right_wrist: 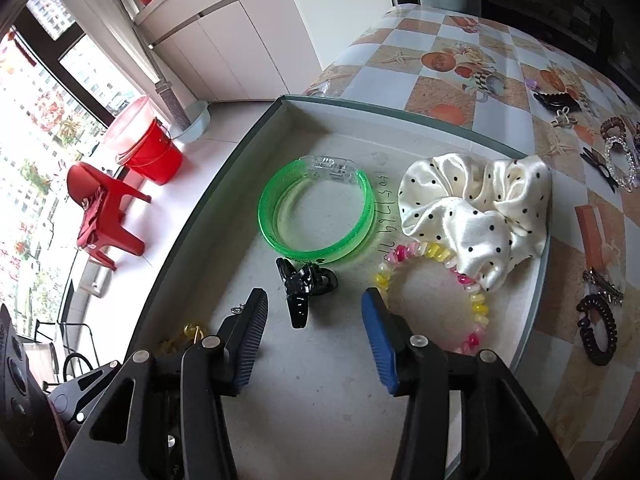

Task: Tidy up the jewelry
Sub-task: 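Open both tools to drop the hair tie and claw clip into the tray, then lift both tools out of the tray back over the table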

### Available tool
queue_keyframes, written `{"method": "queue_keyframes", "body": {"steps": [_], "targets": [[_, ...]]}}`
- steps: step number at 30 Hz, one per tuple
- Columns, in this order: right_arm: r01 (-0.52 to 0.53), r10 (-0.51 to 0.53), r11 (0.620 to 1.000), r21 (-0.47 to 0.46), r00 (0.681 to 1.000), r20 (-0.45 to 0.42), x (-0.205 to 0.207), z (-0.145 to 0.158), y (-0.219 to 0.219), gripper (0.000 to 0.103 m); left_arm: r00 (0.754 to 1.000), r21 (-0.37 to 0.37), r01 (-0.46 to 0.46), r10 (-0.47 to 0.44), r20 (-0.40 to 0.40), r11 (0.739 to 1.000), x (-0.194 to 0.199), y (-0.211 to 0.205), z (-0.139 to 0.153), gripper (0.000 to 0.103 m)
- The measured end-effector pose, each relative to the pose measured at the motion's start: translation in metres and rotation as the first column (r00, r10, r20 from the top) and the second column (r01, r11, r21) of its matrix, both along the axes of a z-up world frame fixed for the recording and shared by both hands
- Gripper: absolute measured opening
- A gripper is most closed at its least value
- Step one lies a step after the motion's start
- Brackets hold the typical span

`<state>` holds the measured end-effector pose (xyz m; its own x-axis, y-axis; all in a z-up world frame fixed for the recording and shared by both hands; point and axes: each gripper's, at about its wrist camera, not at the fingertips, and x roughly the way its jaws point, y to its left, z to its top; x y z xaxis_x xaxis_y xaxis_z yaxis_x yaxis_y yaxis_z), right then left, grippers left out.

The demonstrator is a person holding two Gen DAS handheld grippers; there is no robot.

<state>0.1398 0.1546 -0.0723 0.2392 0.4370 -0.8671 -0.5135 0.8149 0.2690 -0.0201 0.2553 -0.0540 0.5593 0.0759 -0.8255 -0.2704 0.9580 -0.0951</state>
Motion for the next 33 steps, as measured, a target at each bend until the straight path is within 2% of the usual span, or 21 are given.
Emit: {"method": "queue_keyframes", "body": {"steps": [9,20,26,33], "targets": [[0.094,-0.098,0.993,0.068,0.993,0.069,-0.017,0.036,-0.052,0.061,0.999,0.066,0.002,-0.004,0.033,0.998,-0.002,-0.013,0.017,0.007],[0.200,-0.213,0.971,0.133,0.973,0.086,-0.034,0.049,-0.133,0.070,0.999,0.060,0.033,-0.035,0.039,0.998,-0.003,-0.029,0.030,0.007],[0.277,-0.294,0.947,0.163,0.952,0.086,-0.041,0.050,-0.188,0.071,0.996,0.074,0.048,-0.053,0.067,0.996,-0.001,-0.045,0.048,0.007],[0.396,-0.414,0.899,0.186,0.908,0.067,-0.042,0.044,-0.255,0.075,0.993,0.060,0.077,-0.082,0.084,0.995,0.006,-0.067,0.058,0.007]]}}
